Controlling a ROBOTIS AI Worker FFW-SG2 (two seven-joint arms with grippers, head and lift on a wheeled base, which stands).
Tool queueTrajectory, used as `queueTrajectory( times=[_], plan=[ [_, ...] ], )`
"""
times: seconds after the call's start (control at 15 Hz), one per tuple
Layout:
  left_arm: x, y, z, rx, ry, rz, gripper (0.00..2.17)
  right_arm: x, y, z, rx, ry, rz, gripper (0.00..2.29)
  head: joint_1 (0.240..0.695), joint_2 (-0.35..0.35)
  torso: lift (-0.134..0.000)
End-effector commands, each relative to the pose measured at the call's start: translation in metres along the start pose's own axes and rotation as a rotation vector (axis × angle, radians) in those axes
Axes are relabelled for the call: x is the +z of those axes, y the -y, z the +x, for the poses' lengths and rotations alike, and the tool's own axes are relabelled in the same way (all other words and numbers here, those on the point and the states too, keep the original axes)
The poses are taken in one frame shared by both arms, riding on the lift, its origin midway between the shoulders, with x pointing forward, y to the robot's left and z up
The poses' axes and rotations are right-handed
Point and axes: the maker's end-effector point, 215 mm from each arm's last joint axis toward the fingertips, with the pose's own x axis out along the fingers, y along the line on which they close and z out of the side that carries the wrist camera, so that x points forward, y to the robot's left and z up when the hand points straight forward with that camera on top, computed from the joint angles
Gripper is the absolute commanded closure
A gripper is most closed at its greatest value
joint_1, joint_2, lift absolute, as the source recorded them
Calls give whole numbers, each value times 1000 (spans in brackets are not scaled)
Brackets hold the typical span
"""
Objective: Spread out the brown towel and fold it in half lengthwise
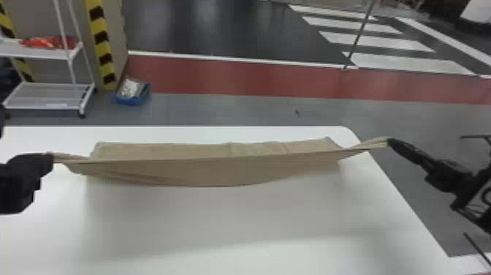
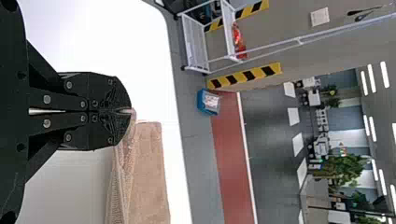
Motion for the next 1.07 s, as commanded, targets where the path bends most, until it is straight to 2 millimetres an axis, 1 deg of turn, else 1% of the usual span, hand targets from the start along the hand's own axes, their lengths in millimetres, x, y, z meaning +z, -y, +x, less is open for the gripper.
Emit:
queueTrajectory(
  times=[0.0,0.07,0.13,0.2,0.27,0.33,0.4,0.47,0.53,0.67,0.73,0.8,0.87,0.93,1.0],
  plan=[
    [-43,4,-26,14,-95,48,1737,-23,-3,-27,4,-45,32,1416,669,-230,-128],
    [-56,2,-36,26,-130,63,1737,-29,-4,-37,5,-57,44,1416,693,-239,-128],
    [-75,2,-50,33,-178,83,1737,-31,-8,-43,16,-59,54,1416,695,-251,-128],
    [-88,2,-60,39,-208,94,1737,-35,-9,-50,17,-66,65,1416,695,-254,-128],
    [-97,3,-68,38,-228,101,1737,-42,-8,-55,15,-76,72,1416,695,-257,-128],
    [-110,5,-78,31,-271,114,1737,-43,-6,-59,7,-75,76,1416,695,-262,-128],
    [-109,13,-84,13,-265,113,1737,-47,-6,-63,12,-78,94,1416,695,-267,-128],
    [-106,22,-90,-9,-254,106,1737,-45,-7,-68,10,-70,94,1416,695,-282,-128],
    [-103,27,-94,-25,-244,106,1737,-45,-8,-73,10,-64,95,1416,695,-291,-128],
    [-98,27,-98,-22,-230,108,1737,-40,-9,-83,7,-53,101,1416,695,-316,-128],
    [-95,25,-96,-17,-223,106,1737,-40,-8,-86,2,-59,110,1416,695,-324,-128],
    [-86,24,-94,-13,-207,105,1737,-40,-7,-86,0,-67,107,1416,695,-330,-128],
    [-78,24,-88,-11,-194,104,1737,-39,-7,-81,0,-75,103,1416,695,-335,-128],
    [-75,24,-82,-4,-192,99,1737,-38,-6,-76,-6,-78,96,1416,695,-335,-128],
    [-79,22,-73,15,-208,110,1737,-43,-4,-68,-20,-103,108,1416,695,-333,-128]
  ],
)
